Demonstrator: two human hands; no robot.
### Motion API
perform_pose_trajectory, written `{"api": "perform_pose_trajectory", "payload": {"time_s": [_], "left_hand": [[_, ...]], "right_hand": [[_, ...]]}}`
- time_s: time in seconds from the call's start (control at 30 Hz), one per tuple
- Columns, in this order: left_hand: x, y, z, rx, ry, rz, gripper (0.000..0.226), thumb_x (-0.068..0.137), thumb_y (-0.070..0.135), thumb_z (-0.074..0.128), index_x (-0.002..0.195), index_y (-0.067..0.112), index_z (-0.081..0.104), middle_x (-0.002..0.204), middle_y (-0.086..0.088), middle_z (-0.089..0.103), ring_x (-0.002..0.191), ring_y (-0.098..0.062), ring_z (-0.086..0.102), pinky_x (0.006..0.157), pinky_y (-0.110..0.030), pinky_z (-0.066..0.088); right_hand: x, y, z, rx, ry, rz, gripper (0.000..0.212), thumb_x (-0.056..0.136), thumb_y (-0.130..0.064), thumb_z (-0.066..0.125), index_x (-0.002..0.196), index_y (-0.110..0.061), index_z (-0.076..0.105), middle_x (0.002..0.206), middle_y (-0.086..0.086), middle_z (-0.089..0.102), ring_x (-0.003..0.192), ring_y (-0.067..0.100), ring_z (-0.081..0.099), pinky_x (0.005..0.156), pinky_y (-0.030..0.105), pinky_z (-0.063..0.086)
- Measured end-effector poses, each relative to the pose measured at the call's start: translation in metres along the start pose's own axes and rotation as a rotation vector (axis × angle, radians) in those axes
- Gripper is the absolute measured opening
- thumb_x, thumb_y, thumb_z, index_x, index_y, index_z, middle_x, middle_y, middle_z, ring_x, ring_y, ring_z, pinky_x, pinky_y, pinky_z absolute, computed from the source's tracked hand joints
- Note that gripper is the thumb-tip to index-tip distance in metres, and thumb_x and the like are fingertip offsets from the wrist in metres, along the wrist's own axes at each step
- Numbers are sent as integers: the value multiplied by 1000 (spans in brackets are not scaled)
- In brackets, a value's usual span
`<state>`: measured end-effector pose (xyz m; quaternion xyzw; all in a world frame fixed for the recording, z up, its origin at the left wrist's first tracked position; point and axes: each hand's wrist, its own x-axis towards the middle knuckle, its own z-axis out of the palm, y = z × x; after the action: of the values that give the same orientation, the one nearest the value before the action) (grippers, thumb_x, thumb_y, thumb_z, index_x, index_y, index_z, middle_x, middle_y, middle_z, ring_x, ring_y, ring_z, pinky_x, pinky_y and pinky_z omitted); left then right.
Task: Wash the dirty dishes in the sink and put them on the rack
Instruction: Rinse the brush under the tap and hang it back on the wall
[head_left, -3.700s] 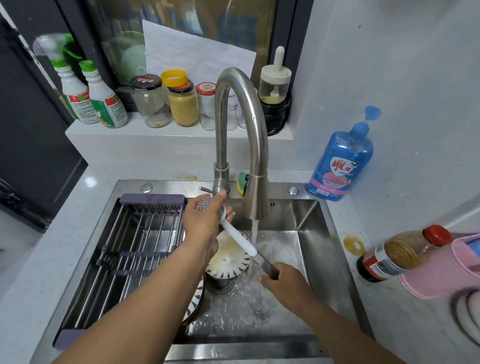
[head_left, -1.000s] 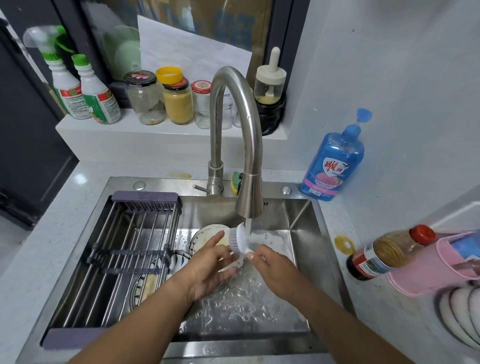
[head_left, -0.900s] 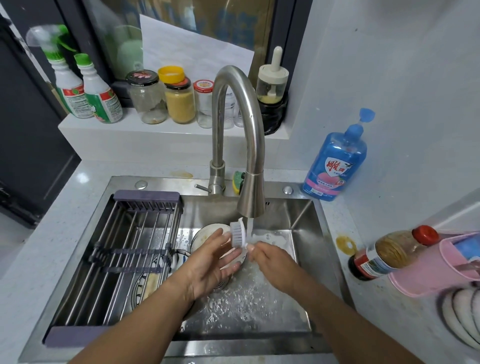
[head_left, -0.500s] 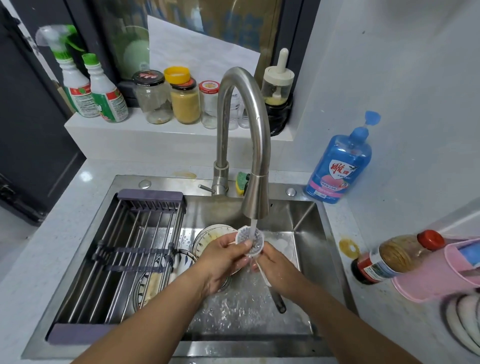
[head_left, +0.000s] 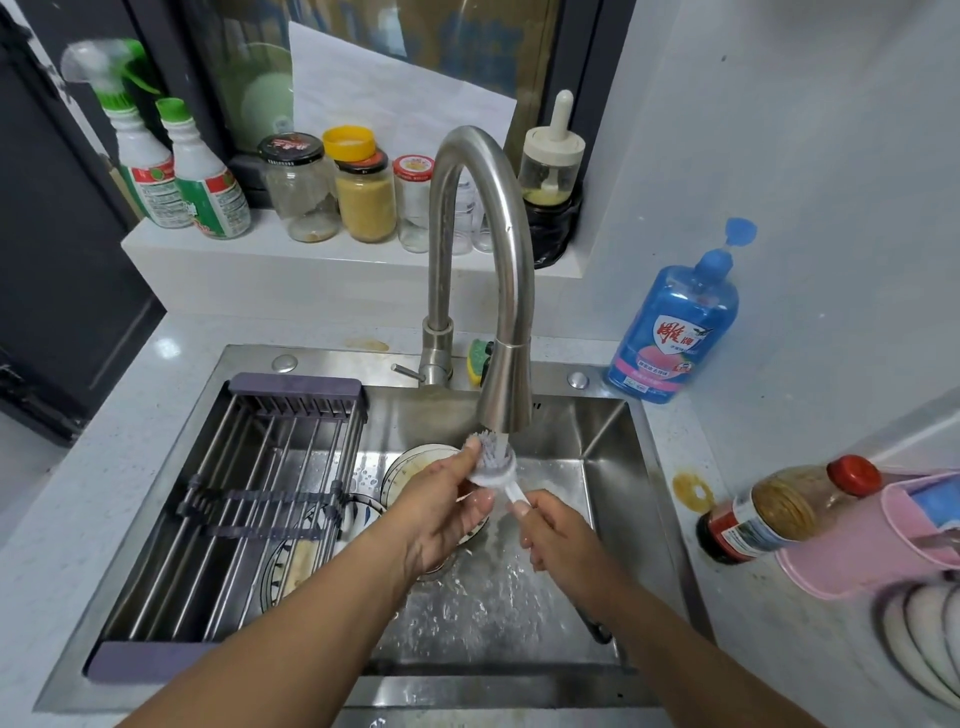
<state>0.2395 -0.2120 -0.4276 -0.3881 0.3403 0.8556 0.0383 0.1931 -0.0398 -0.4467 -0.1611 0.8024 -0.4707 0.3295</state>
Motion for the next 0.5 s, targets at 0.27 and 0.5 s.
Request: {"api": "perform_pose_trajectory", "payload": {"time_s": [0.27, 0.5], "left_hand": [[1, -12, -32, 175, 178, -103, 37, 103, 41, 55, 118, 9, 67, 89, -6, 69, 72, -17, 63, 60, -28, 55], [-11, -15, -40, 205, 114, -147, 34, 103, 42, 53, 112, 12, 65, 80, -8, 71, 66, -19, 64, 66, -32, 55]], "right_hand": [[37, -50, 19, 542, -115, 504, 23, 108, -15, 44, 102, -2, 63, 72, 8, 57, 50, 15, 48, 44, 24, 44], [77, -50, 32, 1189, 119, 734, 22, 109, -3, 25, 110, 4, 46, 79, 20, 50, 51, 23, 53, 34, 20, 47]]}}
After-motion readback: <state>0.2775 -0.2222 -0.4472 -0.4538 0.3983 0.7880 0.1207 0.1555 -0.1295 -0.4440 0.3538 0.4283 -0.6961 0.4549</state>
